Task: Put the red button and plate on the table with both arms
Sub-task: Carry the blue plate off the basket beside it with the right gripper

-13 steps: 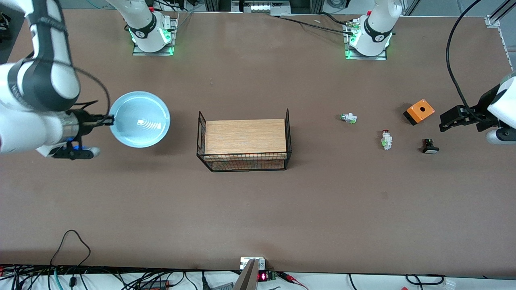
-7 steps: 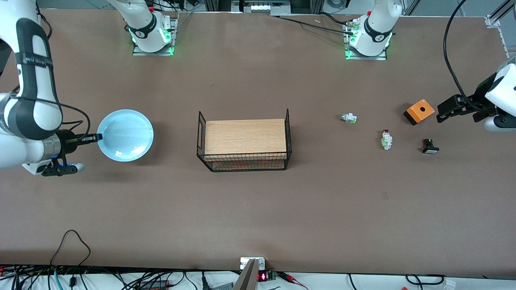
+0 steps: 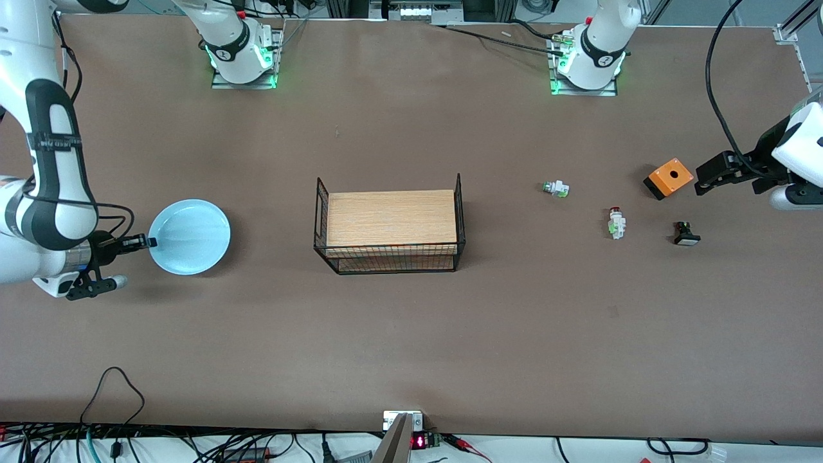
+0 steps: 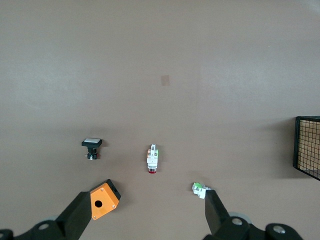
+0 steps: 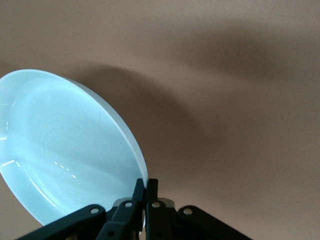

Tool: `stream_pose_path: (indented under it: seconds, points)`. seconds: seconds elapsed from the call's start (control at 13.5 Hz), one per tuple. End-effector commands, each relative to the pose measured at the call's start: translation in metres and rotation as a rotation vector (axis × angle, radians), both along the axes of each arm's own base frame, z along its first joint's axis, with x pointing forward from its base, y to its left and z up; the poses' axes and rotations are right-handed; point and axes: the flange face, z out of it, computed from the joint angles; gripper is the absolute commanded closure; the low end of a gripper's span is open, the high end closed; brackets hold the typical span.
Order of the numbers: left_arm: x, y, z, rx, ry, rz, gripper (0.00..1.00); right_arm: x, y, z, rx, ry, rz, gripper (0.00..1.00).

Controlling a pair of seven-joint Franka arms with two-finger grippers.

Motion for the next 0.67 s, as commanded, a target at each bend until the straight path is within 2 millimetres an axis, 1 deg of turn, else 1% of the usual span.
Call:
stream_pose_path:
  seconds: [0.0,0.15,0.3,0.45,0.59]
  points:
    - [-0.008,0.001,0.002,-0.015,0.007,0.001,0.00,0.004,-0.008,-0.012,0.029,-0.036,0.027,1.00]
    - [-0.008,0.001,0.002,-0.015,0.007,0.001,0.00,0.002,-0.022,-0.035,0.035,-0.038,0.013,1.00]
    - [-0.008,0.002,0.002,-0.015,0.008,0.004,0.00,0.002,-0.022,-0.050,0.054,-0.047,0.004,1.00]
    - [-0.008,0.002,0.001,-0.015,0.010,0.008,0.00,0.001,-0.028,-0.067,0.062,-0.052,0.006,1.00]
    - [-0.008,0.003,0.001,-0.016,0.011,0.012,0.00,-0.002,-0.032,-0.078,0.066,-0.046,0.003,0.99]
